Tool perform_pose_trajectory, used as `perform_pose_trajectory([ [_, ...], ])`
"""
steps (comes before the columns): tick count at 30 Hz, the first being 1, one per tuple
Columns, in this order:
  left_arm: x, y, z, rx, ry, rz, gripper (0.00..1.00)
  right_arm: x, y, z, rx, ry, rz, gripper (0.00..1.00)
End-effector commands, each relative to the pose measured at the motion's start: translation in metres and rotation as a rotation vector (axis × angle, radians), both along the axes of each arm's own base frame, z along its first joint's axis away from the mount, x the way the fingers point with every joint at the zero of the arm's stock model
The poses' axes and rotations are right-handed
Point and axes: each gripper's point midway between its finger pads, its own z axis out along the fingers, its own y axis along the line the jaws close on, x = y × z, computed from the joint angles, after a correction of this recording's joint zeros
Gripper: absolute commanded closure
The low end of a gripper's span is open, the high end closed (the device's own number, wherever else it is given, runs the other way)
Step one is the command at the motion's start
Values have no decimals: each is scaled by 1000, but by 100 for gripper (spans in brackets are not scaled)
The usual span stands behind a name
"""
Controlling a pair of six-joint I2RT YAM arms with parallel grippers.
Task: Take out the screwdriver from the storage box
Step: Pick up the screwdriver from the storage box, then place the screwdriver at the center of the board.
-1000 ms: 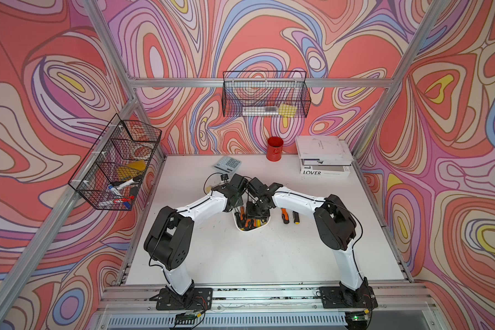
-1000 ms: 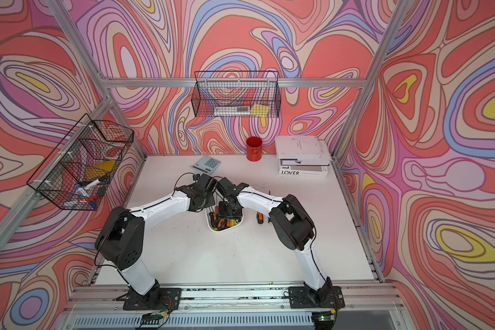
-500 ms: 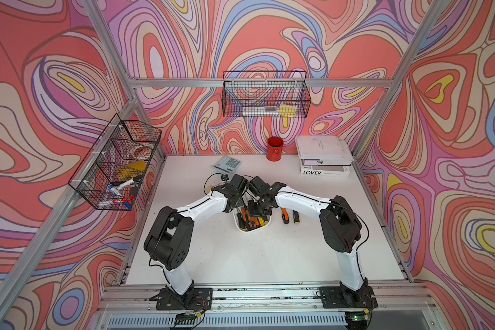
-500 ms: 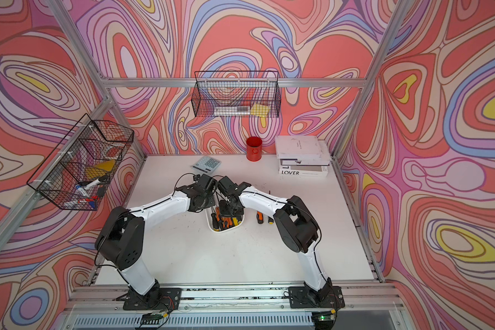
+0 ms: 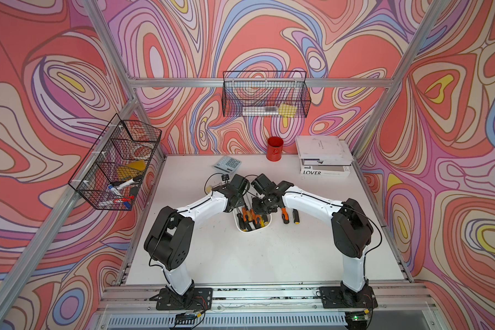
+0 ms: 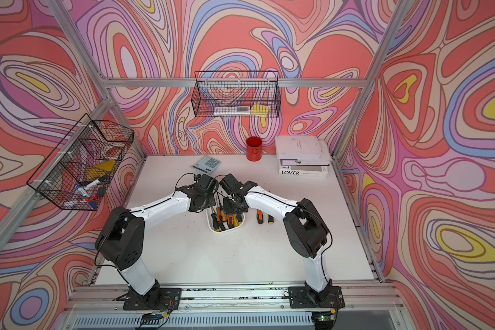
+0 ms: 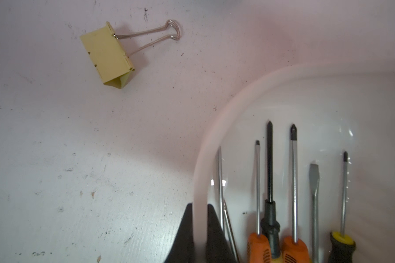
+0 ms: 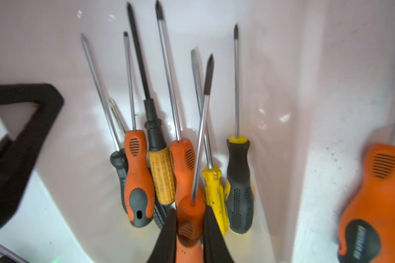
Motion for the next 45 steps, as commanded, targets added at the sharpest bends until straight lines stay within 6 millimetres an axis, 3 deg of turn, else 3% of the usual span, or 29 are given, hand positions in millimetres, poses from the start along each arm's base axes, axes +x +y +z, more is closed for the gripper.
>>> perform_pose_trajectory([
  [1,5,7,0,47,-12,11,100,10,-7,40,14,-108,6,100],
  [4,5,6,0,46,-11,12,100,14,-21,56,5,-143,-20,100],
  [8,5,8,2,55,-14,11,100,21,-63,69,-38,-168,-78,100],
  [15,4,12,7,73,-19,6,100,32,-167,42,-216,-65,-210,100],
  [20,3,12,10,77,-22,5,100,34,-214,20,-301,-2,-258,100],
  [23,3,13,11,80,-21,3,100,33,-226,9,-323,26,-251,100],
  [24,4,12,11,81,-20,1,100,33,-228,-3,-339,55,-235,100],
  [32,4,13,14,89,-22,-4,100,27,-228,-52,-344,170,-173,100],
  [45,3,14,14,95,-19,-4,100,30,-225,-94,-288,256,-168,100],
])
